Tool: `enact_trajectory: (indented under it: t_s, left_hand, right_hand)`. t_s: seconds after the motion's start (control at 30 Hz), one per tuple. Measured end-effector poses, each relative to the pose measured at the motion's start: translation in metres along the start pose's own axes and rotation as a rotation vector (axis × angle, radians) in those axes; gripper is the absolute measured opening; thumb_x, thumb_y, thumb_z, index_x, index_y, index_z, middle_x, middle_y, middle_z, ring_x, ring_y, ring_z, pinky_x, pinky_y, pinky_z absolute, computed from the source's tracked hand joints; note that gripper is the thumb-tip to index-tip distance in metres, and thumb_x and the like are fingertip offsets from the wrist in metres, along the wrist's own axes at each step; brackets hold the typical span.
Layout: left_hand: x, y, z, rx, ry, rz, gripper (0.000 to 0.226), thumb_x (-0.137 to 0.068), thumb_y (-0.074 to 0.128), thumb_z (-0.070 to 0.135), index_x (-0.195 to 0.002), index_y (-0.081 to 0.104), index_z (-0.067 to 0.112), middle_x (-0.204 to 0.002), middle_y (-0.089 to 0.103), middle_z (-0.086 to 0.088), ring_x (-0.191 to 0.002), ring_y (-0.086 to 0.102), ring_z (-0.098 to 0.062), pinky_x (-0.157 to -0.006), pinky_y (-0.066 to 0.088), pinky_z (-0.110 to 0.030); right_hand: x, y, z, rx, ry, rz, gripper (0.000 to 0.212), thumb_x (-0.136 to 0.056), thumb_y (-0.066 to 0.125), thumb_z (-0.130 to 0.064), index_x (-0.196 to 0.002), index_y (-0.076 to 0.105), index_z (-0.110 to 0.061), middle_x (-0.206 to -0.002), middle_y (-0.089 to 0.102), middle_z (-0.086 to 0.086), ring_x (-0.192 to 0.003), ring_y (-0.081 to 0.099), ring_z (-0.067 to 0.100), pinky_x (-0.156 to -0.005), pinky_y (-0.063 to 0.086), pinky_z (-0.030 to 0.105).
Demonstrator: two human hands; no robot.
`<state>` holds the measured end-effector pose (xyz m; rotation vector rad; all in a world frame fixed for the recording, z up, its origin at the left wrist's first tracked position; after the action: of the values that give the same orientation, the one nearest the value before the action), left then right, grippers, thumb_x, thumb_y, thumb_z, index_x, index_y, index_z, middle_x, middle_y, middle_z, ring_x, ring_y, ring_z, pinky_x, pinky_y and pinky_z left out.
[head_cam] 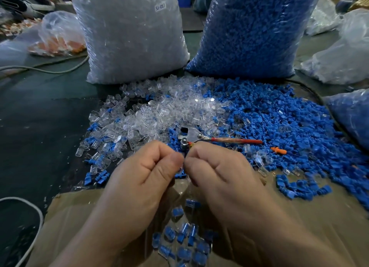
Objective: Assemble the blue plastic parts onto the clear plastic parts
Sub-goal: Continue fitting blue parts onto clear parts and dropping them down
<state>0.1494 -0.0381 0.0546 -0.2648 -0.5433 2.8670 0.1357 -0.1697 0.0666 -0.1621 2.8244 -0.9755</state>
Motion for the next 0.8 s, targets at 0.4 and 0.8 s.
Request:
enact_trajectory:
  t_s: [0.4, 0.8]
  left_hand:
    - [0.000, -0.009, -0.005, -0.369, 0.049, -0.212, 0.008, -0.081, 0.063, 0.042, -0.088, 0.066, 0.043, -0.080, 0.070, 0.021, -0.075, 0.066, 0.000, -0.061, 0.053, -0.016]
    - [-0.003, 0.003, -0.014, -0.595, 0.041, -0.225, 0.028, -0.079, 0.047, 0.064, -0.086, 0.063, 0.042, -0.078, 0.065, 0.029, -0.071, 0.062, 0.007, -0.052, 0.043, -0.013]
  right_hand:
    - [0.009, 0.003, 0.012, 0.510, 0.031, -0.283, 0.028, -0.095, 0.042, -0.055, -0.091, 0.057, -0.032, -0.079, 0.061, -0.013, -0.070, 0.056, 0.004, -0.068, 0.053, 0.034]
    - [0.012, 0.020, 0.018, 0.595, -0.011, -0.451, 0.028, -0.092, 0.043, -0.050, -0.083, 0.052, -0.025, -0.078, 0.056, -0.007, -0.070, 0.052, 0.010, -0.062, 0.045, 0.033]
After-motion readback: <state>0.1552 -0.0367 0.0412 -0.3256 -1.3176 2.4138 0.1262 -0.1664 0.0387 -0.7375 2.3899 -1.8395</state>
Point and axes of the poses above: each hand's wrist, its own x-axis away from the middle knuckle, its own y-axis out of the palm, z = x × y, the point moved 9 cm from there along -x, towards the middle knuckle
